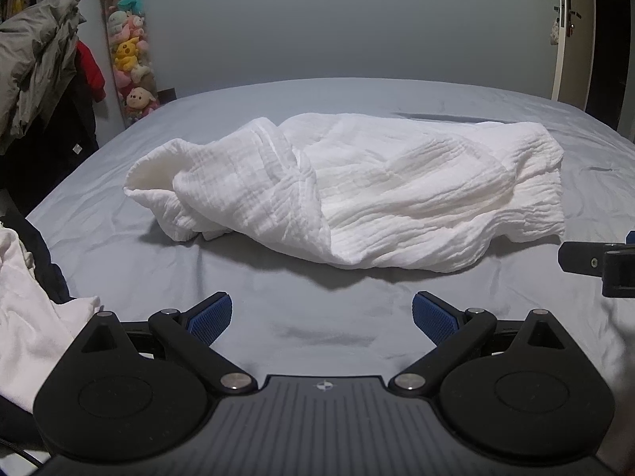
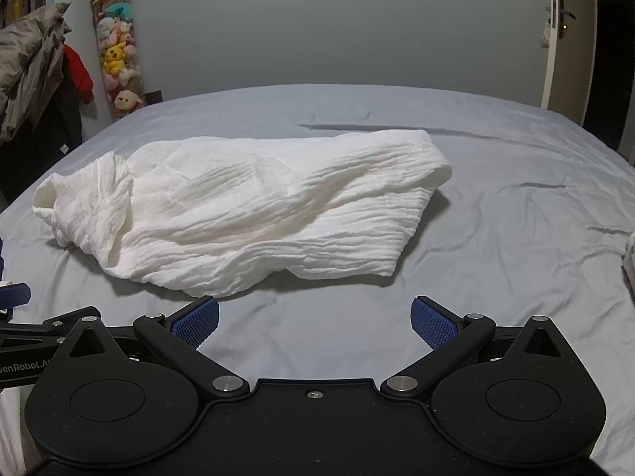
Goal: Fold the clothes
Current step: 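Move both grippers toward the crumpled white gauze shirt on the bed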
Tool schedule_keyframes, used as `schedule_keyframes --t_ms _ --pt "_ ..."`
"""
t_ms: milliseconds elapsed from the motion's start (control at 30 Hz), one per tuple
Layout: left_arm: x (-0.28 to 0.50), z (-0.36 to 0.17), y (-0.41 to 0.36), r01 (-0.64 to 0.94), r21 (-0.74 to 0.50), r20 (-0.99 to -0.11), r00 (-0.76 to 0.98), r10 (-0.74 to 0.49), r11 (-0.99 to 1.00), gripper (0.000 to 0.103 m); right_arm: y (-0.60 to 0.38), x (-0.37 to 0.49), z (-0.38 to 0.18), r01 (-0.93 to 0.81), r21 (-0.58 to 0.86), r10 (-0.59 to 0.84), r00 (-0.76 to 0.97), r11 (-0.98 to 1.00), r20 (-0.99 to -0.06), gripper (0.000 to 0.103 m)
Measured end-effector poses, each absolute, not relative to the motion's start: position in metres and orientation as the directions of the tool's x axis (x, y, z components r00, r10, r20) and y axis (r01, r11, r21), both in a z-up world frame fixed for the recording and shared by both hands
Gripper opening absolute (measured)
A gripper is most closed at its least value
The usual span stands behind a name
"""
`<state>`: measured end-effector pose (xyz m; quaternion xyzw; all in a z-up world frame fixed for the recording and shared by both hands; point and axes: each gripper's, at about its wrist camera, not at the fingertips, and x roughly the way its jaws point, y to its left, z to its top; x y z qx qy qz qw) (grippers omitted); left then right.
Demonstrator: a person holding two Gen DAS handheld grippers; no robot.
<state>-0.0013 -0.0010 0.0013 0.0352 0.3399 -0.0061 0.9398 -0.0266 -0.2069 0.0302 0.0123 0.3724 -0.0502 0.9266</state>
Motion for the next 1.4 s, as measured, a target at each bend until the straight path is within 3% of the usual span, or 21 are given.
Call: schedule_keyframes --t_ms 500,933,1400 --pt "0.008 -0.004 -0.004 0.033 0.089 -0.660 0.751 0.034 0.996 0.099 -0.214 -0.021 0.028 0.123 0.018 -0.074 0.701 0.992 -0.709 0.103" --pt "0.023 -0.002 0.002 0.010 0.053 -0.624 0.781 0.025 0.999 0.099 -0.227 -0.009 0.019 0.172 0.082 -0.055 0.666 0.982 -0.744 0.103" --pt "0.037 -0.002 -0.002 -0.001 0.064 -0.611 0.791 0.040 0.998 0.098 -0.225 0.008 0.009 0.159 0.059 -0.060 0.657 0.986 -0.752 0.103"
